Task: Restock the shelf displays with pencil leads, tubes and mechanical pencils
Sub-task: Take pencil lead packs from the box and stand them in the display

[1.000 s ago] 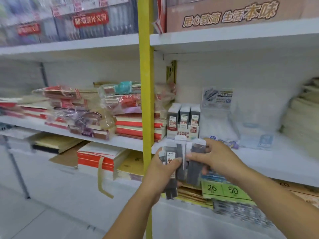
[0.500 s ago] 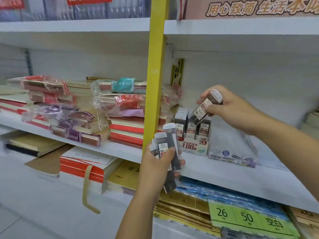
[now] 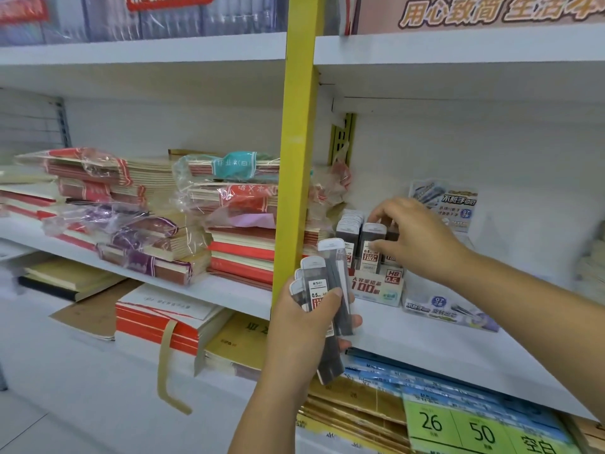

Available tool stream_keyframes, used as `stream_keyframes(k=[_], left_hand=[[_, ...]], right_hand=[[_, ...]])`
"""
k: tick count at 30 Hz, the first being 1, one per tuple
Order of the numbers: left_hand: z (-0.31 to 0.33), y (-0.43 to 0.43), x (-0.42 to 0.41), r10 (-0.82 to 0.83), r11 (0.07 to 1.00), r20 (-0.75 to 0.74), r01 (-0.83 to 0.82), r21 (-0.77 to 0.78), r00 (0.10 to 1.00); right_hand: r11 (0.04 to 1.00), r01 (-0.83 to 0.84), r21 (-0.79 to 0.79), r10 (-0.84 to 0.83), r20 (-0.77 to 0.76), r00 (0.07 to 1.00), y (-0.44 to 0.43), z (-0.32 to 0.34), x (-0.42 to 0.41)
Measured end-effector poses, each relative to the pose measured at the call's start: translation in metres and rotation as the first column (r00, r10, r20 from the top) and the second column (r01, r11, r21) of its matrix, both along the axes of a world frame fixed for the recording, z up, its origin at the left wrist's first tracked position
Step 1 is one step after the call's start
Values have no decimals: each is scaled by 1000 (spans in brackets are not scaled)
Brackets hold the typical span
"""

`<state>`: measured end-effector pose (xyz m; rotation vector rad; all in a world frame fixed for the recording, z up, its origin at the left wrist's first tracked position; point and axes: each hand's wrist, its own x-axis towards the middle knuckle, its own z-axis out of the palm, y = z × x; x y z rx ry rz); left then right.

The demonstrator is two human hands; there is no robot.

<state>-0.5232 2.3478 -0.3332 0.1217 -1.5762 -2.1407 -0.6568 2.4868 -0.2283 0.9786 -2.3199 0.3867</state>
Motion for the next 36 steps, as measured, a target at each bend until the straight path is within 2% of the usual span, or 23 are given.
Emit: stream_keyframes(k=[2, 6, 8, 10, 12, 15, 18, 23, 25, 28, 32, 36], left_hand=[[2, 3, 2, -7, 1000, 17, 7, 4, 1000], [6, 6, 4, -22, 1000, 35, 22, 4, 999], [8, 8, 7, -34, 999, 32, 35, -13, 999], [8, 10, 9, -50, 998, 37, 51, -38, 998], [9, 13, 11, -83, 995, 37, 85, -54, 996], [12, 17, 13, -127, 991, 37, 128, -40, 991], [14, 20, 14, -185, 983, 34, 185, -6, 982], [10, 16, 11, -224, 973, 16, 223, 63, 974], [10, 14, 11, -235, 971, -2, 234, 38, 972], [8, 10, 8, -179, 984, -5, 179, -13, 984], [4, 6, 2, -122, 992, 2, 122, -26, 993], [-1, 4, -2, -155, 988, 37, 155, 1, 987]], right_hand=[[998, 62, 21, -60, -70, 996, 0, -5, -3], [986, 148, 71, -141, -100, 985, 2, -12, -2], [997, 79, -16, -80, -51, 995, 5, -12, 9], [975, -76, -207, 102, 119, 988, 8, -12, 29], [905, -188, -381, 316, 310, 897, 9, -11, 49], [853, -229, -469, 469, 497, 730, 10, -12, 66], [832, -197, -518, 502, 553, 665, 14, -7, 67], [764, -178, -620, 590, 562, 580, 24, 8, 59], [779, -173, -603, 568, 561, 602, 24, 8, 57], [844, -164, -511, 456, 523, 720, 28, 11, 53], [896, -150, -418, 322, 380, 867, 35, 32, 45], [943, -147, -299, 238, 296, 925, 31, 41, 34]])
